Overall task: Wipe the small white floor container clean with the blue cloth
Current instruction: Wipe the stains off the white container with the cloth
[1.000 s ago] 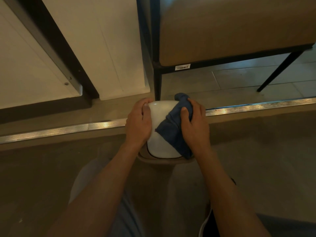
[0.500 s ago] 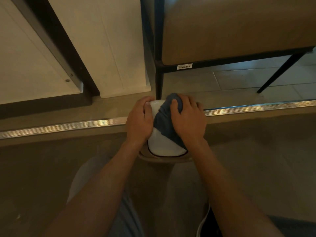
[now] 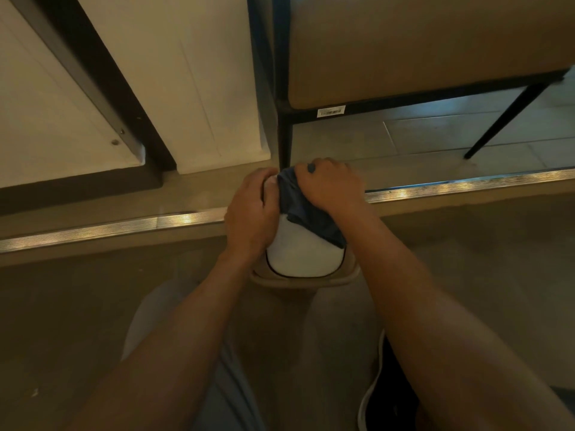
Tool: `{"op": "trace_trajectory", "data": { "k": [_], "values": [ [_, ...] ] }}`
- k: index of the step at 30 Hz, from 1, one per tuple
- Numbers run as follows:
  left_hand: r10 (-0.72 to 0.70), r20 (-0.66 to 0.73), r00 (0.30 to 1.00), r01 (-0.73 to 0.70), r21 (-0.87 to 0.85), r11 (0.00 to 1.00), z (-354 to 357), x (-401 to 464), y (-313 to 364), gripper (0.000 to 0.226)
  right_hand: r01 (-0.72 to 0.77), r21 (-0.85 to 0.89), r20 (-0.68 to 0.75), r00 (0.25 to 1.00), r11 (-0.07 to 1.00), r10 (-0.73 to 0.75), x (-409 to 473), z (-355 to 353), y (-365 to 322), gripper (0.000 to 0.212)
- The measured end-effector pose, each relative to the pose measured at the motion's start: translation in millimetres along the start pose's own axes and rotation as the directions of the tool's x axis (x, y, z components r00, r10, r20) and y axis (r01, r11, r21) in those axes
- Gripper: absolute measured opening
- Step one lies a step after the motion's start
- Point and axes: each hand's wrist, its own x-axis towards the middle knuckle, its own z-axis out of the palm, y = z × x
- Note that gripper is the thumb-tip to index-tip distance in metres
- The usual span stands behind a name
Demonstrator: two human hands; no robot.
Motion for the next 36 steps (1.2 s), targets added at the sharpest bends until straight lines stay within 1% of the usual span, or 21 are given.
{"op": "trace_trajectory", "data": {
  "k": [2, 4, 6, 9, 11, 13, 15, 17, 19, 22, 24, 27, 29, 32, 34, 36],
  "values": [
    [-0.003, -0.006, 1.000, 0.003, 0.008, 1.000, 0, 0, 0, 0.038, 0.079, 0.033, -0.007, 0.997, 0.996, -0.079, -2, -3, 3, 0.048],
    [-0.003, -0.012, 1.000, 0.003, 0.028, 1.000, 0, -1, -1, 0.040, 0.160, 0.061, -0.076, 0.985, 0.985, -0.155, -12, -4, 9, 0.045],
    [-0.003, -0.007, 1.000, 0.003, 0.044, 0.999, 0, -1, -1, 0.041, 0.191, 0.118, -0.156, 0.973, 0.975, -0.171, -21, -2, 18, 0.041],
    [-0.015, -0.006, 1.000, 0.015, 0.065, 0.998, 0, 0, 2, 0.039, 0.179, 0.319, -0.229, 0.967, 0.931, -0.107, -32, 4, 31, 0.042],
    [-0.025, -0.005, 1.000, 0.025, 0.072, 0.997, 0, -1, 4, 0.035, 0.142, 0.461, -0.258, 0.966, 0.876, -0.021, -42, 11, 39, 0.041],
    [-0.017, -0.005, 1.000, 0.017, 0.073, 0.997, -1, -3, 4, 0.035, 0.088, 0.613, -0.244, 0.966, 0.785, 0.082, -51, 16, 42, 0.041],
    [-0.008, 0.001, 1.000, 0.008, 0.079, 0.997, -2, -3, 4, 0.039, 0.020, 0.696, -0.195, 0.967, 0.718, 0.162, -55, 17, 42, 0.044],
    [-0.002, 0.014, 1.000, 0.000, 0.110, 0.994, -1, -1, 4, 0.041, -0.047, 0.694, -0.153, 0.966, 0.719, 0.211, -51, 13, 39, 0.044],
    [0.020, 0.030, 0.999, -0.025, 0.173, 0.985, 0, 0, 4, 0.039, -0.122, 0.642, -0.109, 0.963, 0.757, 0.248, -42, 3, 33, 0.040],
    [0.078, 0.061, 0.995, -0.091, 0.261, 0.961, 1, 1, 3, 0.040, -0.220, 0.469, -0.035, 0.963, 0.856, 0.267, -24, -9, 23, 0.036],
    [0.097, 0.112, 0.989, -0.124, 0.270, 0.955, 0, 4, 2, 0.046, -0.221, 0.388, -0.025, 0.968, 0.895, 0.250, -15, -9, 19, 0.037],
    [0.098, 0.165, 0.981, -0.143, 0.292, 0.946, -3, 6, 3, 0.051, -0.096, 0.372, -0.089, 0.986, 0.923, 0.139, -16, -5, 21, 0.039],
    [0.077, 0.184, 0.980, -0.131, 0.307, 0.943, -4, 7, 5, 0.048, 0.035, 0.364, -0.167, 0.986, 0.931, 0.029, -21, -3, 25, 0.039],
    [0.001, 0.215, 0.977, -0.074, 0.330, 0.941, -3, 13, 10, 0.041, 0.190, 0.348, -0.221, 0.968, 0.918, -0.116, -26, 1, 32, 0.037],
    [-0.061, 0.202, 0.978, -0.014, 0.349, 0.937, 2, 18, 14, 0.039, 0.255, 0.346, -0.273, 0.948, 0.903, -0.163, -30, 3, 35, 0.034],
    [-0.081, 0.162, 0.983, 0.018, 0.360, 0.933, 5, 19, 16, 0.040, 0.270, 0.372, -0.323, 0.935, 0.888, -0.149, -35, 5, 37, 0.033]
  ]
}}
